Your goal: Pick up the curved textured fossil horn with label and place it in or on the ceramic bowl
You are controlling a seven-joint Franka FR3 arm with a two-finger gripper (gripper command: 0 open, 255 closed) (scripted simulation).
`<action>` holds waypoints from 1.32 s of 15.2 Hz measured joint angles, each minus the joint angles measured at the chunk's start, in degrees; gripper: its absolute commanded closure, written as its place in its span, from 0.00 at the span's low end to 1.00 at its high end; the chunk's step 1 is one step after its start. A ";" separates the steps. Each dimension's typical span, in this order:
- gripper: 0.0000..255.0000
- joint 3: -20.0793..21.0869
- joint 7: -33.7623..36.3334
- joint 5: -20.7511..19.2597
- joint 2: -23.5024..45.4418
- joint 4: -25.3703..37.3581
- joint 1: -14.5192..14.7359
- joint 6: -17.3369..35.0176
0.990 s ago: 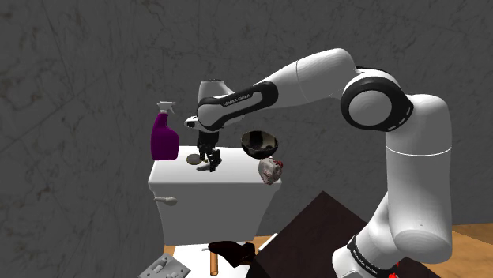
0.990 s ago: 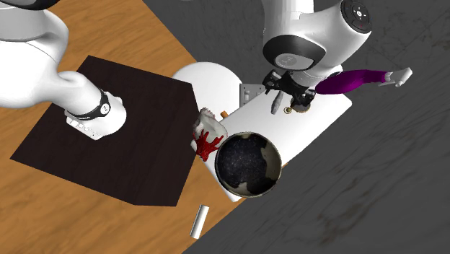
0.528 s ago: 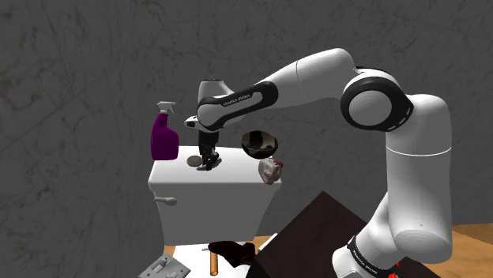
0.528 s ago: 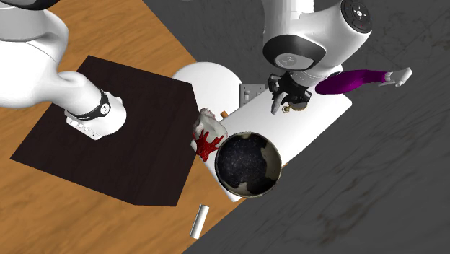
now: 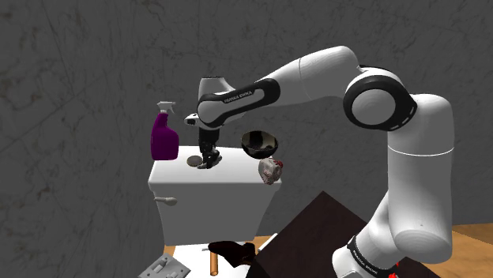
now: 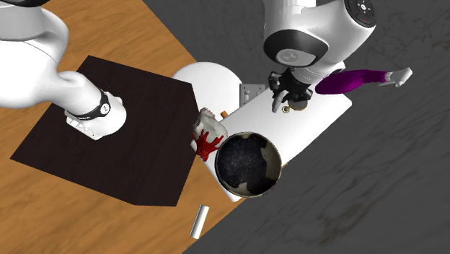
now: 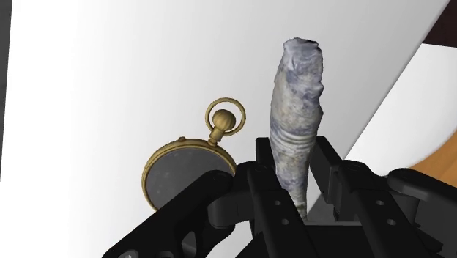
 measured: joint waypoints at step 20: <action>1.00 -0.06 1.50 -0.43 -6.05 6.51 -0.07 -12.49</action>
